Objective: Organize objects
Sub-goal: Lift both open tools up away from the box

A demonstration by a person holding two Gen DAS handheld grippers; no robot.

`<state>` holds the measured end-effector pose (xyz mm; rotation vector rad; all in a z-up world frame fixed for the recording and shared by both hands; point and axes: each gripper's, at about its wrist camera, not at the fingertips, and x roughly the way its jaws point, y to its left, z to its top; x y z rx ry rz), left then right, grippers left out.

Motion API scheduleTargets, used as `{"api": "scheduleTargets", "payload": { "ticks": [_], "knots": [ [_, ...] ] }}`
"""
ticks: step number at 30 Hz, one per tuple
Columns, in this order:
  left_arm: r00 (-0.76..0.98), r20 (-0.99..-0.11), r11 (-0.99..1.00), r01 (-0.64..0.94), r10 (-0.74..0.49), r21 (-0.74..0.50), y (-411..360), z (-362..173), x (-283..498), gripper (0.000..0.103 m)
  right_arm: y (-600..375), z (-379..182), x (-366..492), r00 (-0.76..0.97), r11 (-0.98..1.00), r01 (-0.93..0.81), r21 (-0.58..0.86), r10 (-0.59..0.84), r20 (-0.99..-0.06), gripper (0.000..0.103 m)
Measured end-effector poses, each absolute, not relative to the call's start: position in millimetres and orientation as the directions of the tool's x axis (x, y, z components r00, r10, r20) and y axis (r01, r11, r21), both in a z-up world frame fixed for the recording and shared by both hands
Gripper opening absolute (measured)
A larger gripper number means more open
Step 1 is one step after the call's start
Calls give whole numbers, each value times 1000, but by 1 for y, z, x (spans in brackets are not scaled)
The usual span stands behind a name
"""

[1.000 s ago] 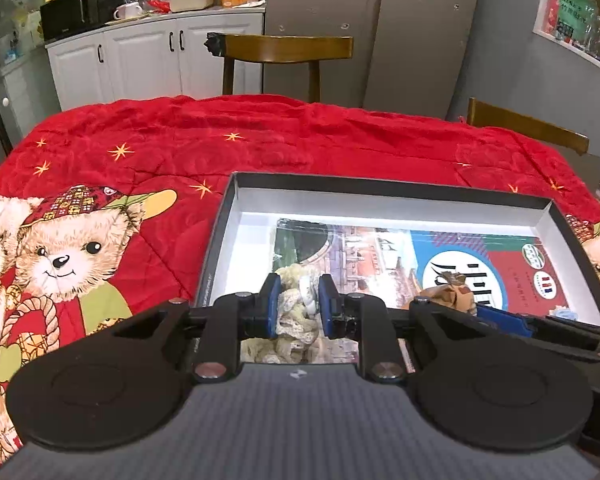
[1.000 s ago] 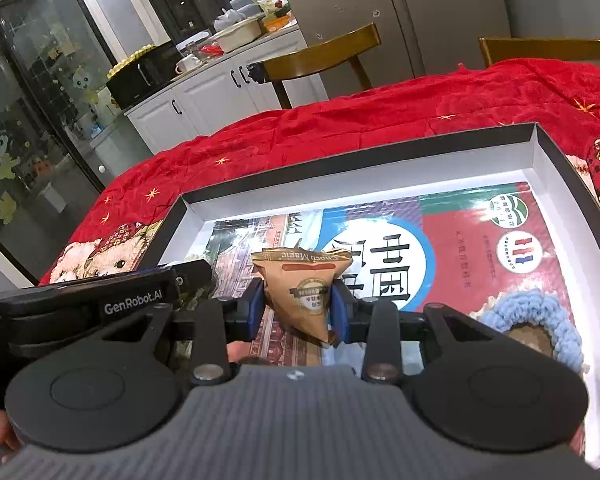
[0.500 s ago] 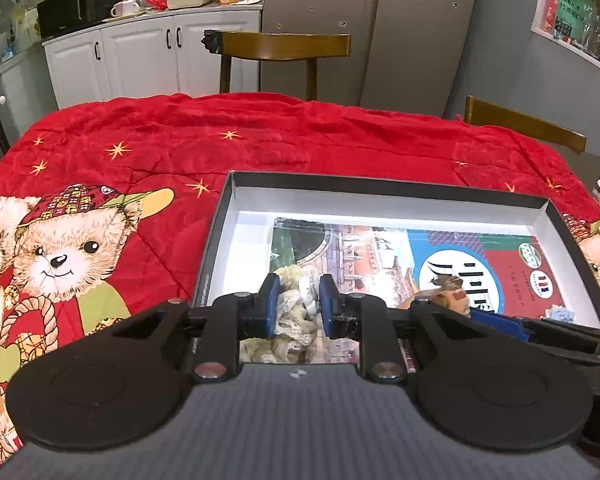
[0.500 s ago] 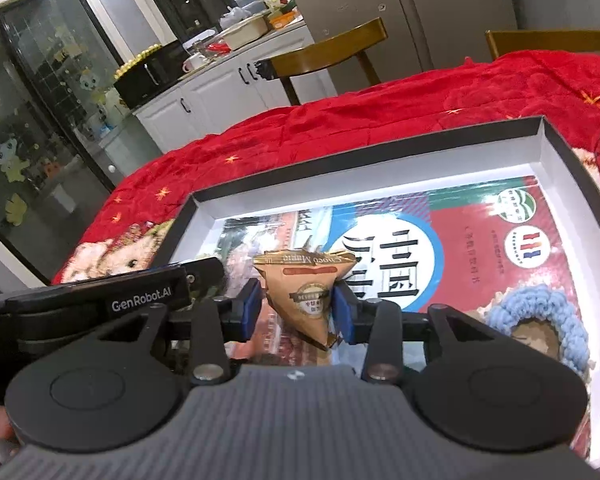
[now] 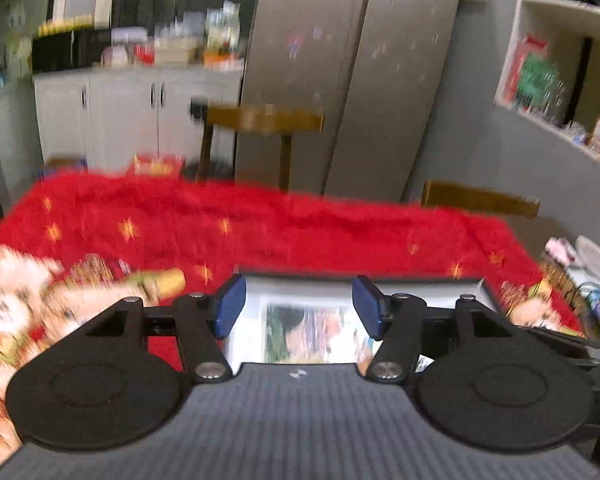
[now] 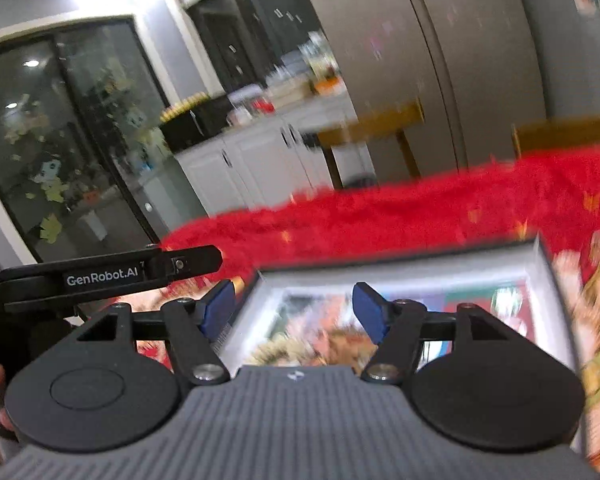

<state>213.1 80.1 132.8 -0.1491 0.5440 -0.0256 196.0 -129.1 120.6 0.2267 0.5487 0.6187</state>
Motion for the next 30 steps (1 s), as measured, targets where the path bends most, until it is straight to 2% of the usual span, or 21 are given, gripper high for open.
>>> {"api": "scheduleTargets", "payload": {
  "ticks": [4, 8, 13, 16, 22, 26, 30],
  "knots": [
    [925, -379, 994, -18, -25, -109, 76, 168, 174, 72, -139, 162, 157, 768, 832, -494, 254, 554, -322, 83],
    [958, -288, 994, -24, -8, -108, 76, 197, 139, 74, -158, 190, 121, 793, 825, -515, 231, 561, -235, 87],
    [968, -251, 988, -15, -24, -153, 77, 221, 104, 74, -181, 210, 84, 831, 849, -499, 175, 526, -180, 88],
    [967, -235, 983, 61, -101, -174, 74, 230, 85, 74, -199, 214, 65, 862, 867, -469, 168, 491, -126, 95],
    [968, -201, 971, 109, -153, -213, 52, 237, 43, 74, -223, 196, 48, 864, 865, -454, 216, 486, -130, 99],
    [983, -139, 989, 110, -123, -103, 29, 230, 6, 75, -227, 168, 37, 890, 891, -313, 327, 396, -225, 99],
    [985, -139, 995, 100, -99, 0, 27, 190, -26, 75, -226, 137, 31, 845, 839, -344, 422, 472, -250, 99]
  ]
}}
